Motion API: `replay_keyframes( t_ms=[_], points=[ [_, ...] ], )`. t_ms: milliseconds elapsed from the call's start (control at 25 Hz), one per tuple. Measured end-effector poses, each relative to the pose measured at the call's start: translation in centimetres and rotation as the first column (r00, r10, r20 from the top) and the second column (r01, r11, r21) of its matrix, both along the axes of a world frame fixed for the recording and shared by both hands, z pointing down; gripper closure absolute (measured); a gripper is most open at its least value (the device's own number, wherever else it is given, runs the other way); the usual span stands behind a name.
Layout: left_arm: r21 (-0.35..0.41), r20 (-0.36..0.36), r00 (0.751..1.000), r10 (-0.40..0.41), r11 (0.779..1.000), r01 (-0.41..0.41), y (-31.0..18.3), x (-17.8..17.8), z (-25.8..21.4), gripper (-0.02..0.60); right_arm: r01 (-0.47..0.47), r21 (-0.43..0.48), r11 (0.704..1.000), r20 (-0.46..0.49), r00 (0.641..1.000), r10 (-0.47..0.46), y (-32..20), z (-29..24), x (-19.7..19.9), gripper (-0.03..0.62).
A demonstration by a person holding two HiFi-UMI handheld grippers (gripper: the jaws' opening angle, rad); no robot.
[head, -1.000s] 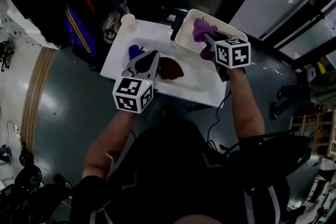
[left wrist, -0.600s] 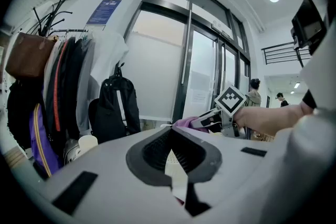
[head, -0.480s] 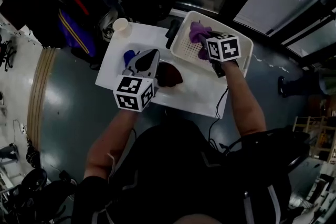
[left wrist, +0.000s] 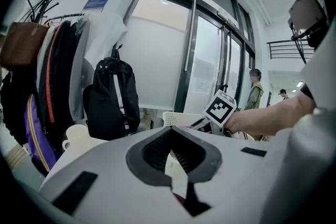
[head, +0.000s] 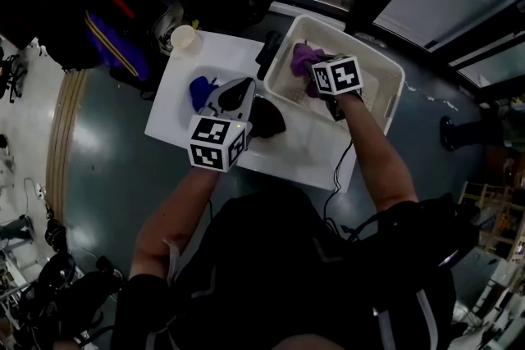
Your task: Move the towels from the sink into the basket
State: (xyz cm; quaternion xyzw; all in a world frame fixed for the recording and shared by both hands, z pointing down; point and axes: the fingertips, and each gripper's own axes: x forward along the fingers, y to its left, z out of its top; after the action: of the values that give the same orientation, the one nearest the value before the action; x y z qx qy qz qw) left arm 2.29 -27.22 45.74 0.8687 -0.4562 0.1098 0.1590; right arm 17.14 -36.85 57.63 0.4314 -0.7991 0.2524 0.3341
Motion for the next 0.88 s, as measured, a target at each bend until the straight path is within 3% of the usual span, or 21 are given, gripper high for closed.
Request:
replay_keyframes(
  t_ms=[440,720,880],
  points=[
    [-0.056,0.017,1.000,0.012,0.998,-0.011,-1.1,1.3,2.3,0.577,0.025,-0.135,0.991,-0.060,0.998,-0.033,-0.6,7.7,-0.7,0.489],
    [-0.075,0.023,1.000,-0.005,0.997,0.006,-1.1,1.1,2.8,0.577,0.009,-0.151,0.988,-0.050,0.999,-0.017,-0.3,9.1,-0.5,0.477],
    [-0.078,0.012,1.000,-0.025,0.997,0.026,-1.2,0.6,2.7,0.577,0.015,-0.155,0.988,-0.036,0.999,-0.021,-0.3,8.5,-0.7,0.417]
  ],
)
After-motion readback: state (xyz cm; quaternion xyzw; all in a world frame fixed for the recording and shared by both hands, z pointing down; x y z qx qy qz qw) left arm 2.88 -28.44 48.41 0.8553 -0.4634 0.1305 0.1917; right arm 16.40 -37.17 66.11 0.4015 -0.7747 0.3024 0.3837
